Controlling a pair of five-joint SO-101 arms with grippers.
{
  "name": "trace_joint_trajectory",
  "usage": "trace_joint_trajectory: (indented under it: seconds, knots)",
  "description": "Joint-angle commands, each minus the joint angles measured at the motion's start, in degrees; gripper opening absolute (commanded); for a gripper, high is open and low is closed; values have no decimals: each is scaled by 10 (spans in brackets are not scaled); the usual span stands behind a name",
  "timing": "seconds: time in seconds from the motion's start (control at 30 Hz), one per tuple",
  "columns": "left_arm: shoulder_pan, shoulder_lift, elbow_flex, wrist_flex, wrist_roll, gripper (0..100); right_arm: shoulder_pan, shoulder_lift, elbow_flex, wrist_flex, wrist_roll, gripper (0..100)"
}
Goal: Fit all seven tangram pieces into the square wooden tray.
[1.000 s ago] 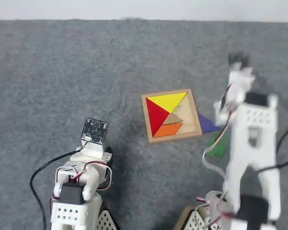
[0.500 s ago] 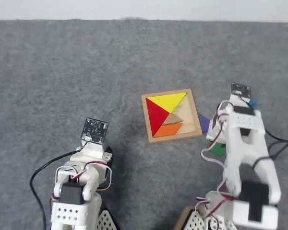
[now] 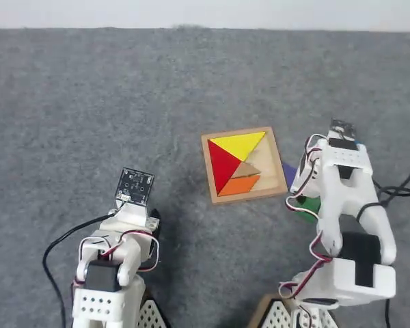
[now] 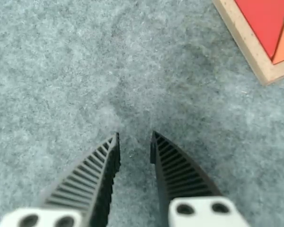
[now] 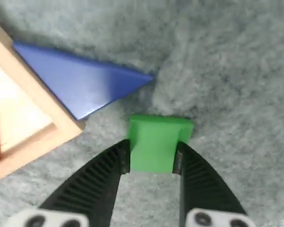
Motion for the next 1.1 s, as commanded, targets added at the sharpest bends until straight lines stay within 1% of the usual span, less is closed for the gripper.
trace_joint_trajectory:
  seconds: [0.0, 0.27, 0.47, 0.7, 0.77, 0.87, 0.93, 1.03, 1.07]
  knots:
    - [-4, -7, -7, 2, 5, 101, -1, 11, -10, -15, 28, 170]
    - [-4, -7, -7, 2, 5, 101, -1, 11, -9, 0, 49, 175]
    - [-4, -7, -7, 2, 5, 101, -4, 11, -9, 6, 62, 268]
    - [-4, -7, -7, 2, 5, 101, -4, 11, -8, 6, 63, 273]
    - [-4, -7, -7, 2, 5, 101, -2, 12, -8, 2, 63, 247]
    - [-4, -7, -7, 2, 5, 101, 0, 12, -8, 0, 63, 139]
    - [-4, -7, -7, 2, 5, 101, 1, 12, -8, 0, 63, 85]
    - [-4, -7, -7, 2, 5, 101, 19, 9, -11, 0, 64, 71]
    - [-4, -7, -7, 2, 5, 101, 26, 5, -13, 0, 76, 69]
